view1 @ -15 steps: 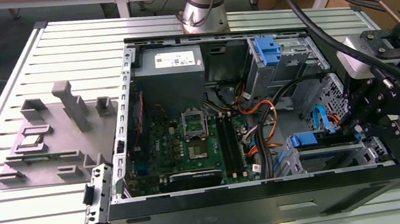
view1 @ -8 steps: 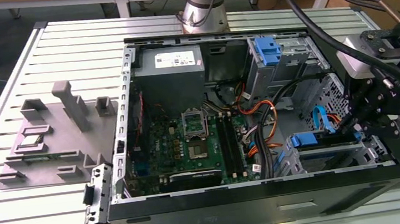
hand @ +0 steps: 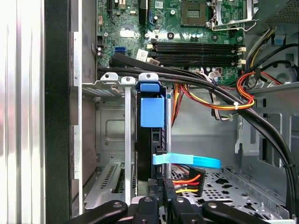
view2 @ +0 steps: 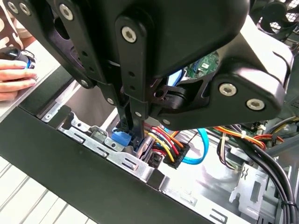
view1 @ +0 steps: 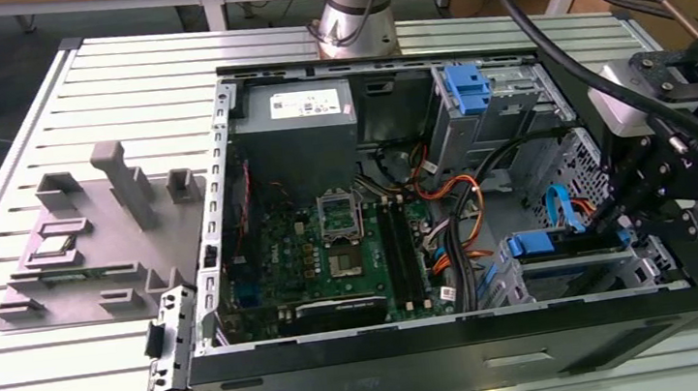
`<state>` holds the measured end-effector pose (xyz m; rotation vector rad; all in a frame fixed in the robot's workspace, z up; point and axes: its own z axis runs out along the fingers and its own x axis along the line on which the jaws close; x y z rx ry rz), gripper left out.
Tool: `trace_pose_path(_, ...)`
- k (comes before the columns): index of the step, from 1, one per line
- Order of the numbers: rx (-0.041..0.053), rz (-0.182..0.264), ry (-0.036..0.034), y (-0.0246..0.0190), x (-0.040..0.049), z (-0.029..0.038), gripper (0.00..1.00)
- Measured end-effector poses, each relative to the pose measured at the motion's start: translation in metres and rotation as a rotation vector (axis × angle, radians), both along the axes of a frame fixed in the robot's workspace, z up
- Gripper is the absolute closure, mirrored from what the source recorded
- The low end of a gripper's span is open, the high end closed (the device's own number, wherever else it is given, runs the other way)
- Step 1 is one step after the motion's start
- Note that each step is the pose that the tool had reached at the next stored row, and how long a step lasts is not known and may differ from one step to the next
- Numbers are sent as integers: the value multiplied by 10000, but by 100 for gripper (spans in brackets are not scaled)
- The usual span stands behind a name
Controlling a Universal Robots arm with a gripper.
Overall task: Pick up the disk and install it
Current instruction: 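Insert the second disk wire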
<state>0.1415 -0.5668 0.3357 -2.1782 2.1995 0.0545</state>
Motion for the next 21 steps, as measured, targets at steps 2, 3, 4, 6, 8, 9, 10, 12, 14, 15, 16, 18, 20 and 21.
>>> trace_pose_path(2,1,0,0,0,0,9,83)
trace_pose_path(3,1,0,0,0,0,10,83)
trace_pose_path(4,1,0,0,0,0,10,83)
trace_pose_path(6,-1,0,-5,0,-10,11,83)
trace_pose_path(8,-2,0,-14,0,-25,11,83)
trace_pose_path(9,-2,0,-16,0,-32,10,83)
trace_pose_path(10,-1,-1,-18,0,-37,10,83)
trace_pose_path(12,-1,0,-23,0,-50,9,83)
trace_pose_path(14,0,0,-26,0,-65,8,83)
trace_pose_path(15,-1,-1,-27,1,-70,7,83)
trace_pose_path(16,-1,0,-27,2,-73,6,83)
trace_pose_path(18,-1,0,-28,6,-77,5,83)
trace_pose_path(20,0,0,-28,10,-83,0,83)
trace_pose_path(21,1,0,-28,11,-85,-2,83)
